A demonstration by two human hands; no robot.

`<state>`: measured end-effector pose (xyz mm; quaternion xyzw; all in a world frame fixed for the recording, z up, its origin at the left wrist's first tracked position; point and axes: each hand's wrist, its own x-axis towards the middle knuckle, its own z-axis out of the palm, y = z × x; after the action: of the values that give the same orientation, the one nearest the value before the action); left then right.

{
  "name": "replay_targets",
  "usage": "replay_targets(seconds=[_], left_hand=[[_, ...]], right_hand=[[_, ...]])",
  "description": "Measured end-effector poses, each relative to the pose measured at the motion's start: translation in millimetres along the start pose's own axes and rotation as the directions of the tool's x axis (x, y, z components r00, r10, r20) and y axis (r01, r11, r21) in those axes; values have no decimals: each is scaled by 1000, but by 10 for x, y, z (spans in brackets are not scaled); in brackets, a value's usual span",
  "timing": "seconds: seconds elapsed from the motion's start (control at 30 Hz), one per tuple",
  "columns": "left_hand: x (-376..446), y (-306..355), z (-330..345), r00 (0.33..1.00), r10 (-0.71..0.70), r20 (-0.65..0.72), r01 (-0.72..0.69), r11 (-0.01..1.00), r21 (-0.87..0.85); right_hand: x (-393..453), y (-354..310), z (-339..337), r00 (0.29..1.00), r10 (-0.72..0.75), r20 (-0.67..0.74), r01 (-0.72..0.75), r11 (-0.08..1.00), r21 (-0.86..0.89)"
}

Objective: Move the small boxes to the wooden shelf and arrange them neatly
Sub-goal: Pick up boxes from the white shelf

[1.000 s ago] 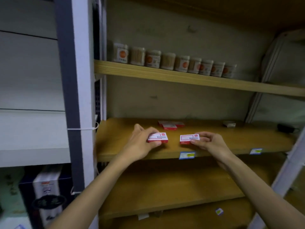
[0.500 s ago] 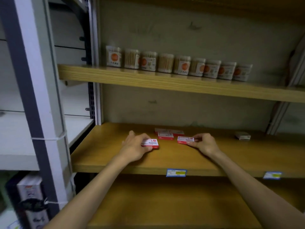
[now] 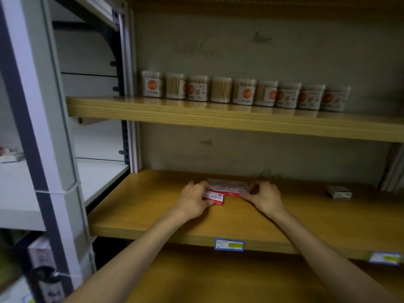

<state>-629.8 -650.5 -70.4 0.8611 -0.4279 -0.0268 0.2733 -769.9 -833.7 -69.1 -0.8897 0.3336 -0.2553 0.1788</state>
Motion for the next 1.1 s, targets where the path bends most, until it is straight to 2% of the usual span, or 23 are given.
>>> replay_targets(seconds=[0.37,0.6,0.77,0.9,1.1], left_hand=[[37,160,178,980,-5,-199,28,993,112],[-229,132,56,972,-31,-231,33,999,7],[-756,-5,-176,954,11,-300,17,996,92],[-1206,-210,-456,937,75,-342,9,972,237],[-1901,-669,-967,894,103,-436,21,962,271]], right_hand=[[-108,42,-73,992,-111,64,108,993,35],[-324,-52,-28,981,-191,28,192,981,-29],[-551,-431,14,942,-333,51,326,939,107],[-781,-964,87,881,-473,-28,462,845,270],[-1201,-1904,232,818,-574,-41,511,691,511]])
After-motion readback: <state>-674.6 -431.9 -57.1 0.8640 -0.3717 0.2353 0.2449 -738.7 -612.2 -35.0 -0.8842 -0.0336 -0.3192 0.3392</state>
